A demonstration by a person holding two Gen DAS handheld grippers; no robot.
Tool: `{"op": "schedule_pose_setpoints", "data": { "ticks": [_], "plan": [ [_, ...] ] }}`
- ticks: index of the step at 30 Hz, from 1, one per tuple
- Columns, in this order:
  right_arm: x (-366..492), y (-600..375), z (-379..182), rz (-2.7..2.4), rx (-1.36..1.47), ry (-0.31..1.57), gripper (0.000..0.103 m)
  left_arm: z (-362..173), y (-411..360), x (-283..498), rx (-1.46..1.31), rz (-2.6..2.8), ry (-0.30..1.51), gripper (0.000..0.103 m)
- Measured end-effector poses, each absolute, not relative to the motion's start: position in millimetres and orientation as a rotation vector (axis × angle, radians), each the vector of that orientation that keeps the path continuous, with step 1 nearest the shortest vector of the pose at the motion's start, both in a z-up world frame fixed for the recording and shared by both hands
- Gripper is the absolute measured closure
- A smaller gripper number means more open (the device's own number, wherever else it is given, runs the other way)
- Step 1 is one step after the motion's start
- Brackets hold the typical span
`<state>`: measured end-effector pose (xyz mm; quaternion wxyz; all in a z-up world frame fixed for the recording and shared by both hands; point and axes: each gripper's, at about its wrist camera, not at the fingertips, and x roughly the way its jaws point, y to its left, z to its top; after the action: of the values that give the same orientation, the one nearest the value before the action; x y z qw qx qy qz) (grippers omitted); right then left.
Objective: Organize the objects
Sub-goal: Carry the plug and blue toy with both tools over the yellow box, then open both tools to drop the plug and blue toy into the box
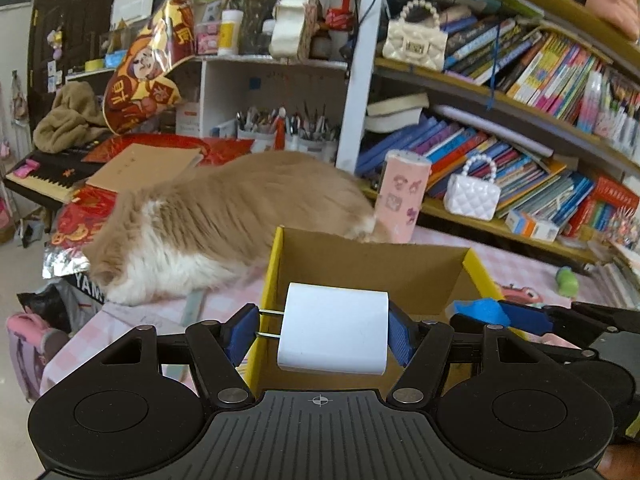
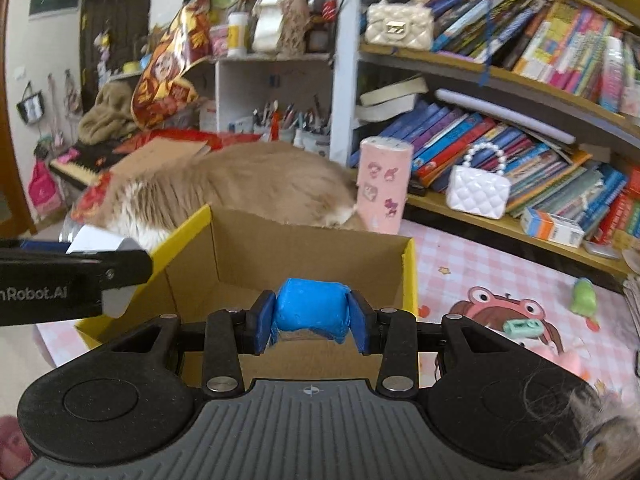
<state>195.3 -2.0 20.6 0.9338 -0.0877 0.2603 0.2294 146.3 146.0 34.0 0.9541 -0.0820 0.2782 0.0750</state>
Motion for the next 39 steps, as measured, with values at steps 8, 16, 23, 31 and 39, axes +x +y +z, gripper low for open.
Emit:
{"op": "schedule_pose_setpoints", "data": {
  "ticks": [8,16,23,31,39],
  "plan": [
    [229,10,-9,0.554,-0.276,0.615,0.067,13,142,178,-0.138,0.172,0.651,0.037],
    [250,6,-22,0.593,-0.373,0.604,0.067,1,135,199,-0.118,0.171,0.706,0.037],
    [268,-7,-23,0.601,-0.342,0.643,0.067,-9,124,211,-0.077,0.151,0.739,0.037],
    [267,-1,-26,0.605,-0.416,0.649,0.067,-14,115,215,0.001,0.152,0.743,0.036],
    [268,-3,-25,0.61,-0.398,0.653,0.066,-13,116,210,0.016,0.153,0.719,0.035]
  ]
}}
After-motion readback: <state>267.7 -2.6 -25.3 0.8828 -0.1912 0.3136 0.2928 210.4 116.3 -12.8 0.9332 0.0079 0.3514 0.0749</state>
